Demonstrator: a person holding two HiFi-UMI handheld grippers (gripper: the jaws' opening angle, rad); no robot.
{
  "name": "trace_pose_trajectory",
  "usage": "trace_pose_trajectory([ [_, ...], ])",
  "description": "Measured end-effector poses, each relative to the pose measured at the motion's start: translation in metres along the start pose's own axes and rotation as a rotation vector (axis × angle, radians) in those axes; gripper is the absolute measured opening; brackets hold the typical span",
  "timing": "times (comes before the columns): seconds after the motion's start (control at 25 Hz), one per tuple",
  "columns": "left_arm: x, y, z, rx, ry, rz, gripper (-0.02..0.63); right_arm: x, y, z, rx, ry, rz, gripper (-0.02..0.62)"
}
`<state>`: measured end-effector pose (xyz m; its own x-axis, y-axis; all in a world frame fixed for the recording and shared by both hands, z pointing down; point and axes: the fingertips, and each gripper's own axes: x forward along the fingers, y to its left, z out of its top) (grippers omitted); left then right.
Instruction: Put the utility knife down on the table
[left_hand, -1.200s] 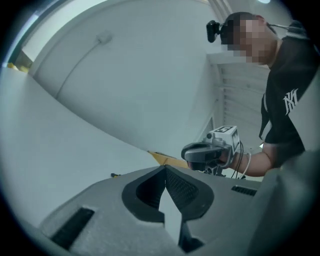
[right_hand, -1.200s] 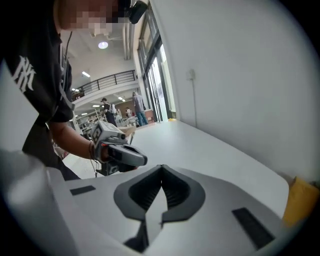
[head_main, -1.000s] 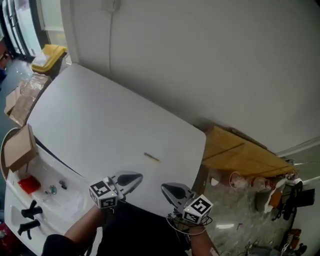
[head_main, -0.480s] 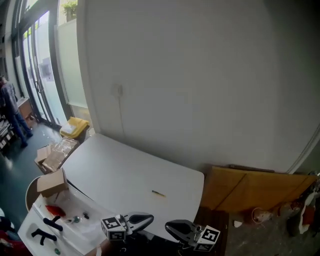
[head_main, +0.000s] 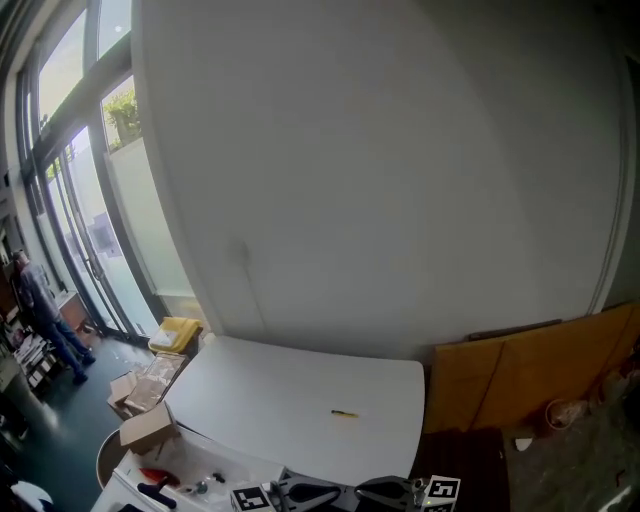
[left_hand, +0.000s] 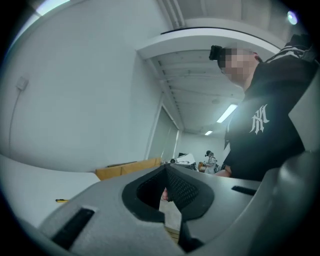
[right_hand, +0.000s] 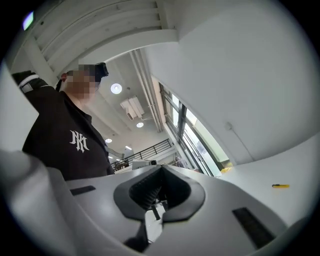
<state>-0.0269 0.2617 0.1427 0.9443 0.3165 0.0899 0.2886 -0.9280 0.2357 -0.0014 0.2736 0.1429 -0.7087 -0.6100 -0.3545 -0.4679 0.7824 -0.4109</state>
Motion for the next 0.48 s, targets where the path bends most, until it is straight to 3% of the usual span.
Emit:
trace_pose_trajectory([
  [0.16, -0.018, -0.029, 0.004, 0.049, -0.042, -0.083, 0.005, 0.012, 0.047, 0.002, -0.075, 0.001, -0.023, 0.005],
  [0.24, -0.037, -0.041, 0.009, 0.042, -0.077, -0.120, 0.005, 0.021, 0.064, -0.004, -0.090, 0.005, -0.077, 0.005],
  [0.4, -0.091, -0.063, 0.007, -0.030, -0.184, -0.200, 0.005, 0.034, 0.082, -0.021, -0.021, -0.054, -0.199, 0.005],
  [0.48, -0.113, -0.065, -0.020, -0.045, -0.159, -0.174, 0.005, 0.038, 0.089, -0.031, 0.026, -0.108, -0.242, 0.005],
])
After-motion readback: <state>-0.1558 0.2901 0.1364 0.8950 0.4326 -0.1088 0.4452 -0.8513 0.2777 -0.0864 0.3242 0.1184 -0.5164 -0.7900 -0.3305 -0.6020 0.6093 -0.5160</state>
